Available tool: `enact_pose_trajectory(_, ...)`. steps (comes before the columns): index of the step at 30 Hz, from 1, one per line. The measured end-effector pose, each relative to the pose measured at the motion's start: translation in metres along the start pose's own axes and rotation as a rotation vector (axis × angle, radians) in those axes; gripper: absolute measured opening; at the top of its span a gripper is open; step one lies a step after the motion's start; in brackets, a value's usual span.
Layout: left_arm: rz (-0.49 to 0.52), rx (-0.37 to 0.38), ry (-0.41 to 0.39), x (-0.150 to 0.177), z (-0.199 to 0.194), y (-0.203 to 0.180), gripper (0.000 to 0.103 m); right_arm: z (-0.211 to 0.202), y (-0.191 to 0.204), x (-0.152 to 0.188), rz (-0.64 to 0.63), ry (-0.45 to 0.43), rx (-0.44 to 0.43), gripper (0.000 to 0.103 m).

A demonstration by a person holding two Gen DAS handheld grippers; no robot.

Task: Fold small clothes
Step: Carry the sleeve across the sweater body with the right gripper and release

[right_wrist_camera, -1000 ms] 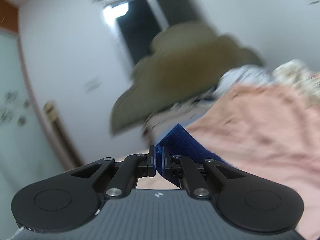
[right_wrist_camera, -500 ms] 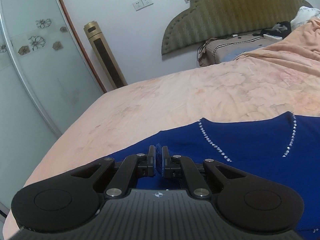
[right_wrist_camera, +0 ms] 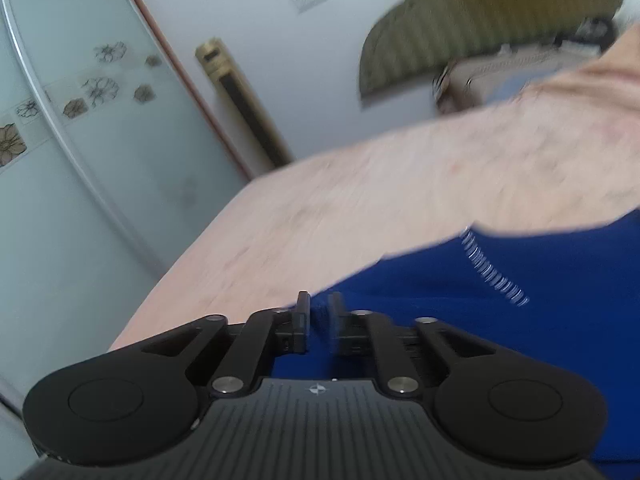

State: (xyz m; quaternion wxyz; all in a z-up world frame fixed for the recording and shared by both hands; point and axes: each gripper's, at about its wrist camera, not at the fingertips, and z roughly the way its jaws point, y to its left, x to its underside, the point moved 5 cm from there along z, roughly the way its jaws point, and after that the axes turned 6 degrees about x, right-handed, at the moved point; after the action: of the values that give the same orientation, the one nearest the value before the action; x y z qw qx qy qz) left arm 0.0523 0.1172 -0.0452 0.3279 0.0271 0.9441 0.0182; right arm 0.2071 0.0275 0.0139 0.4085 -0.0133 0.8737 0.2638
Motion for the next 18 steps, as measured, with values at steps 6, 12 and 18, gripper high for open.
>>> enact_pose_trajectory(6,-0.017,-0.001,-0.018,-0.001,-0.003,0.009,0.103,-0.036,-0.018,0.011,0.014,-0.006,0.028,0.039)
enact_pose_trajectory(12,-0.062,0.008,0.006,0.002,0.002,0.015,0.103,-0.068,-0.066,0.041,-0.049,0.048,0.291,0.067)
enact_pose_trajectory(18,-0.065,-0.025,-0.009,0.000,-0.003,0.020,0.103,-0.100,-0.080,0.069,-0.075,0.024,0.347,0.068)
